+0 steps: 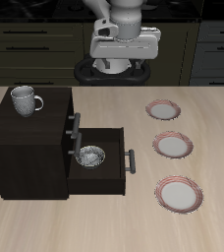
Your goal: Close the bottom drawer
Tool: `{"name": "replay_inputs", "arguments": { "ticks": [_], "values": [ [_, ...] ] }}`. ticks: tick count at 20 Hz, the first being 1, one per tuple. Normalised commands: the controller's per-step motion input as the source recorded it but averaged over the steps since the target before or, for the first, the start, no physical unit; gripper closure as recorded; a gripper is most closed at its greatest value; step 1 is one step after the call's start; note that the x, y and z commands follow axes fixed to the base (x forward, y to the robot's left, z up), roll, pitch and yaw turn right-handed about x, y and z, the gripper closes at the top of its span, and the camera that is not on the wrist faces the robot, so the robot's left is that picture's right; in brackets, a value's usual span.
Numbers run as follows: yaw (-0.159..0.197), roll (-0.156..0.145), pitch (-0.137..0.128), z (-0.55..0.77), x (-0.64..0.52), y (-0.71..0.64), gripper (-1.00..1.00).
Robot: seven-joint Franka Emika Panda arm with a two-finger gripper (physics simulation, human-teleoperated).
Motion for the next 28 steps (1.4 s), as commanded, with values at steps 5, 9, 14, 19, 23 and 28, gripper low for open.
{"name": "replay_inputs", "arguments": {
  "ticks": [5,9,14,19,23,28],
  "values": [
    [-0.072,0.037,0.01,-0.05,0.13,0.35,-1.0],
    [-0.057,0.021,0.004,-0.08,0.14,0.32,-1.0],
    [-0.065,0.02,-0.009,0.02,0.14,0.25,-1.0],
    [-0.064,0.01,-0.018,0.02,0.17,0.19,-1.0],
    [-0.099,-0.014,-0.019,-0.06,0.25,0.26,-1.0],
    [-0.118,-0.011,-0.004,-0.08,0.21,0.18,-1.0]
  ]
}}
